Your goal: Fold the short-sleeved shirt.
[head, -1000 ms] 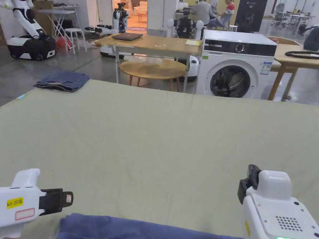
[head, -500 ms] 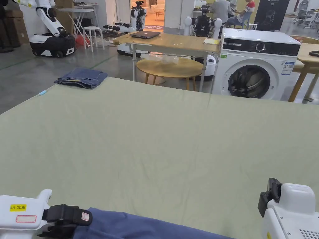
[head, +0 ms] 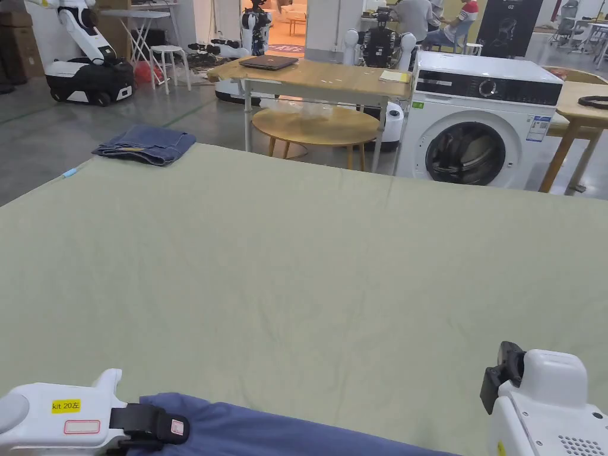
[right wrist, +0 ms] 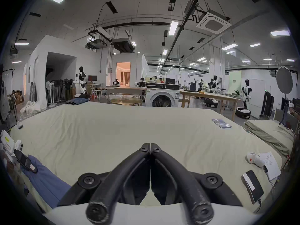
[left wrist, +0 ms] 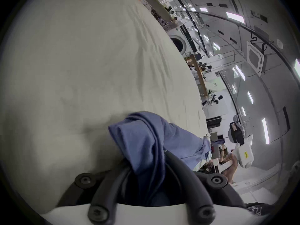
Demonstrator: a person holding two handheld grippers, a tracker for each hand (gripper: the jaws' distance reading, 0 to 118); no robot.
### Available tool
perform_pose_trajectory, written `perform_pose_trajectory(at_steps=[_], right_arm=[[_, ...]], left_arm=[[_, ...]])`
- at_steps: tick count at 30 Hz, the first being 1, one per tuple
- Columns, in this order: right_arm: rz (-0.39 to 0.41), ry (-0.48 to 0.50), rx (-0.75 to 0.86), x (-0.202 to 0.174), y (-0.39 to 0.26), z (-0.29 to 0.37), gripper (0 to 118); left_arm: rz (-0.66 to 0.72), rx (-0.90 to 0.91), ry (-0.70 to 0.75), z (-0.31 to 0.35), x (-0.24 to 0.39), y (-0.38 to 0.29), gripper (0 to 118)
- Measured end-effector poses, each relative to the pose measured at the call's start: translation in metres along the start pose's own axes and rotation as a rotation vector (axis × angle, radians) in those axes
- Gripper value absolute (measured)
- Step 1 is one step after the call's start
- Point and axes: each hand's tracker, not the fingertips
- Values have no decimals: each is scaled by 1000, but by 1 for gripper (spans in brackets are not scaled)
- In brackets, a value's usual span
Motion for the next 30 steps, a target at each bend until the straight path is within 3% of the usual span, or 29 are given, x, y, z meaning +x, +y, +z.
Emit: perform_pose_trajectory(at_steps=[7, 16, 24, 30], right_arm=[[6, -3, 4, 5, 1, -2, 0], [10, -1, 10, 7, 4, -1, 0], [3, 10, 0, 7, 2, -4, 0], [1, 10, -9, 8, 1, -3, 0]], left_arm=[[-114, 55, 51, 42, 47, 11, 2], [-127, 79, 333, 92, 59, 36, 2], [-123, 36, 127, 51, 126, 22, 2], [-176, -89, 128, -27, 168, 5, 2]])
